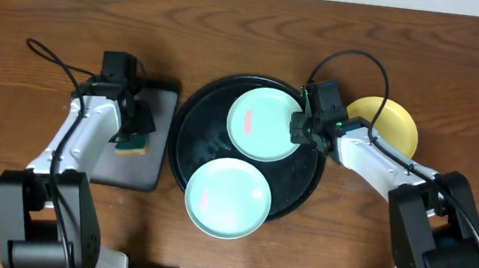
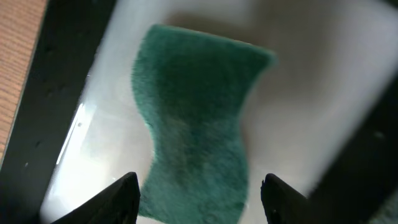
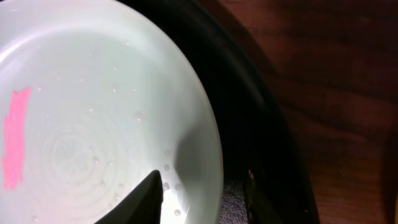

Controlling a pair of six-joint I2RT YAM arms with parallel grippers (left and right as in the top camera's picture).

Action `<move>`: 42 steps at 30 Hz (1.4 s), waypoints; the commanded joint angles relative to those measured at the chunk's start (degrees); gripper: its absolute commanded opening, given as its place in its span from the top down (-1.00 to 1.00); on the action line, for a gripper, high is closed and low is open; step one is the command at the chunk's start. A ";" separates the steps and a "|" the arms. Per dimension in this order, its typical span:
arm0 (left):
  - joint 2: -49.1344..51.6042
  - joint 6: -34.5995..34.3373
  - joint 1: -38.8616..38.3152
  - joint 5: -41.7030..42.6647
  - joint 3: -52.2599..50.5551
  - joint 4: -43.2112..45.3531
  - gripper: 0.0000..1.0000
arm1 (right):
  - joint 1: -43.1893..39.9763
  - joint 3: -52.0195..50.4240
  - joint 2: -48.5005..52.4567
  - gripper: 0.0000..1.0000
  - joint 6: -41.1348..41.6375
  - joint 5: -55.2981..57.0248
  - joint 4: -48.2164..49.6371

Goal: Clean dirty plates on tray and stack at the side
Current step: 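Lower the left gripper into the water tray and grasp the green sponge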

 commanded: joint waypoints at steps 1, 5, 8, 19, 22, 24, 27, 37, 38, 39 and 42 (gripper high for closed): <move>1.33 0.74 1.66 -1.33 -0.48 0.44 -0.27 | 0.09 -0.31 0.31 0.20 -0.26 0.17 0.15; 2.36 0.81 1.99 -1.36 -0.48 1.07 -0.27 | 0.09 -0.31 0.31 0.20 -0.24 0.15 0.15; 3.78 0.83 1.99 -1.36 -0.48 1.51 -0.28 | 0.09 -0.31 0.31 0.20 -0.24 0.15 0.13; 8.44 1.01 1.99 -1.36 -0.48 2.60 0.10 | 0.09 -0.31 0.31 0.21 -0.24 0.15 0.17; 8.44 1.01 1.99 -1.33 -0.48 2.60 0.28 | 0.09 -0.31 0.31 0.20 -0.24 0.15 0.17; 8.44 1.25 1.99 -1.29 -0.48 2.60 0.34 | 0.09 -0.31 0.31 0.20 -0.24 0.15 0.20; 8.44 1.40 1.99 -1.31 -0.48 2.58 0.18 | 0.09 -0.31 0.31 0.21 -0.24 0.15 0.17; 8.52 1.38 1.99 -1.36 -0.61 2.62 -0.22 | 0.09 -0.31 0.31 0.20 -0.24 0.15 0.17; 8.61 1.38 1.97 -1.36 -0.72 2.62 -0.20 | 0.09 -0.31 0.31 0.21 -0.24 0.15 0.15; 8.68 1.38 1.97 -1.36 -0.81 2.62 -0.17 | 0.09 -0.31 0.31 0.20 -0.24 0.15 0.15; 8.72 1.38 1.99 -1.33 -1.51 3.06 0.05 | 0.09 -0.31 0.31 0.21 -0.24 0.17 0.15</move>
